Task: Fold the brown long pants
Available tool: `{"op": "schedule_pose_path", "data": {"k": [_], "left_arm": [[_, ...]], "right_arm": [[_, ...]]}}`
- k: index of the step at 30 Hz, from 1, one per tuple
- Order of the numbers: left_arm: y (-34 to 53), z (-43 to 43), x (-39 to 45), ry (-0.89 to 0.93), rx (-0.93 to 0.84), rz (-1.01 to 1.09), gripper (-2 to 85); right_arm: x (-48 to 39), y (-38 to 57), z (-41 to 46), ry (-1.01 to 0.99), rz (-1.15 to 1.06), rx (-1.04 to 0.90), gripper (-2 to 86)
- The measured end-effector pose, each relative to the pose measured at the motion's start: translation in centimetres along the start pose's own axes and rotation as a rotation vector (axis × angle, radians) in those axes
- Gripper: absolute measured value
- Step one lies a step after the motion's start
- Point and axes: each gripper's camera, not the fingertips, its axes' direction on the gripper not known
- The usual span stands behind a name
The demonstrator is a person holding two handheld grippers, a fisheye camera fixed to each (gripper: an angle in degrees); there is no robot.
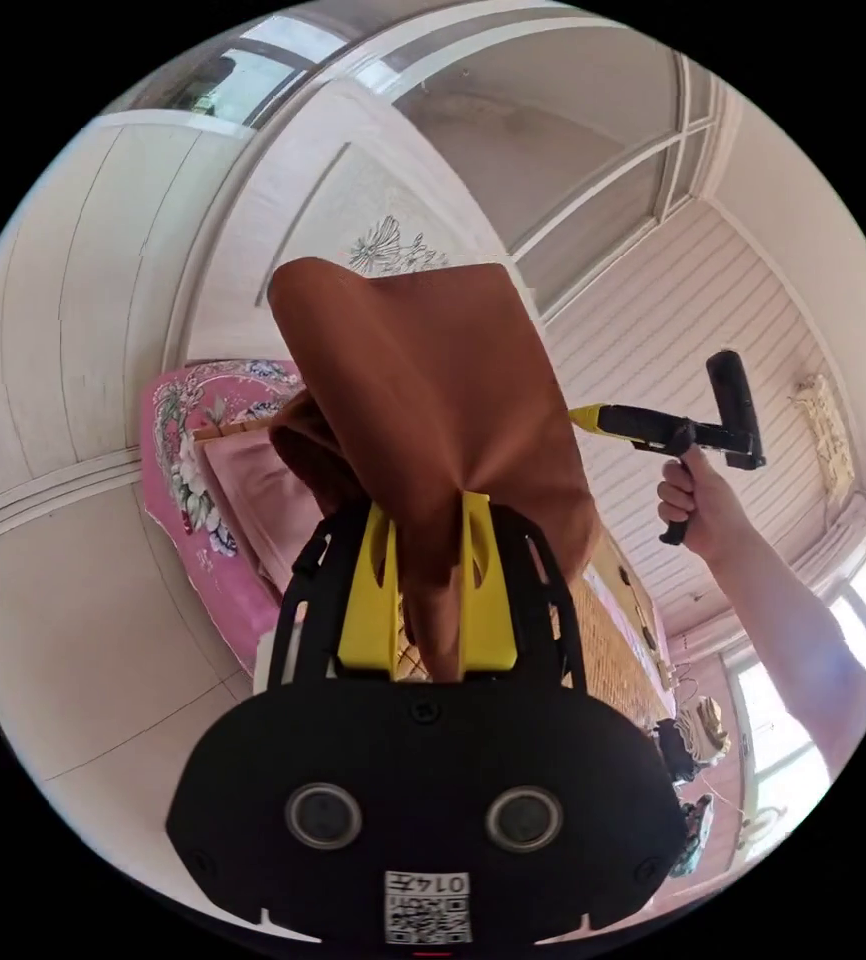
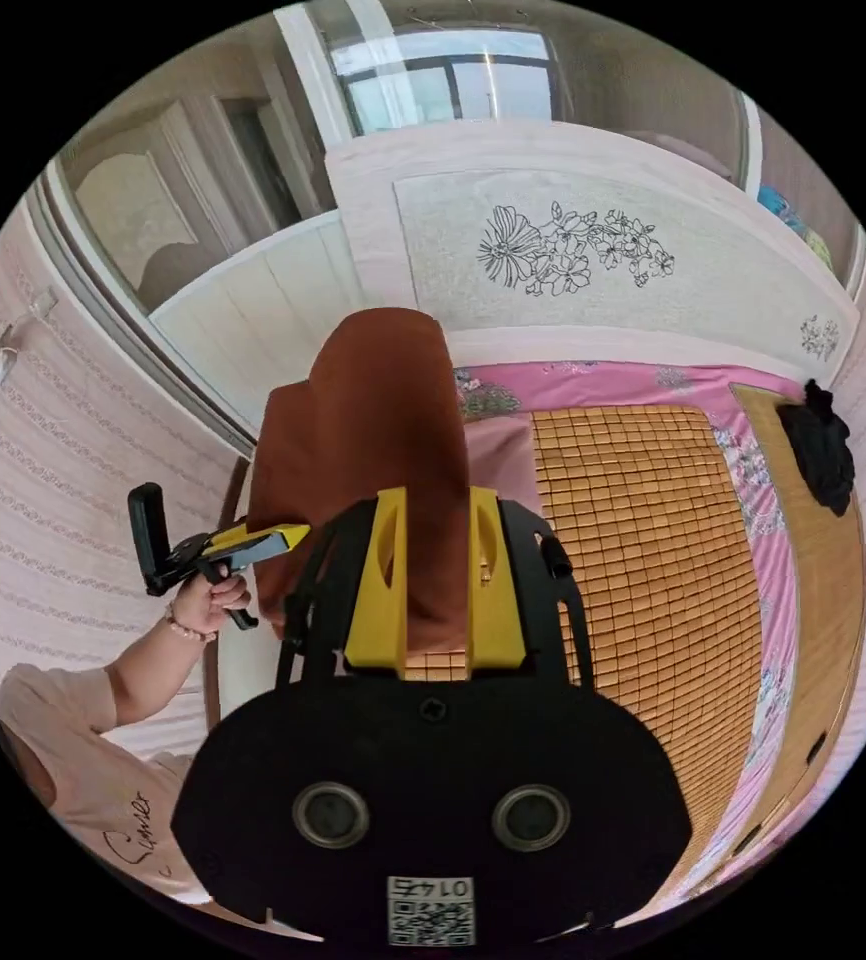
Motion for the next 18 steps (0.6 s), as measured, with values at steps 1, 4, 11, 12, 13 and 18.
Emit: {"op": "schedule_pose_path", "data": {"k": [1, 4, 11, 12, 13, 18], "left_arm": [[-0.7, 3.3, -1.7, -0.098, -0.090, -0.037, 8.8], [-0.2, 6.7, -4.0, -0.091, -0.106, -0.011, 9.5], [2.2, 2.2, -2.6, -0.149, -0.056, 0.023, 10.5], [2.8, 0.9, -1.5, -0.193, -0.050, 0.055, 8.5], [3.6, -0.5, 0.1, -0.268, -0.041, 0.098, 6.7], [7.4, -5.3, 10.8, -0.331, -0.041, 0.410, 4.8]], "right_arm": [[0.1, -1.1, 4.2, -0.002, 0.029, -0.103, 6.7], [-2.2, -0.9, 13.5, -0.070, -0.006, -0.275, 6.8], [-5.7, 1.1, 14.0, 0.071, -0.160, -0.200, 4.1], [-5.9, 2.2, 12.4, 0.071, -0.157, -0.164, 3.5], [-6.2, 3.9, 10.4, 0.073, -0.153, -0.107, 2.8], [-8.4, 16.6, 2.1, 0.127, -0.127, 0.031, 0.7]]}}
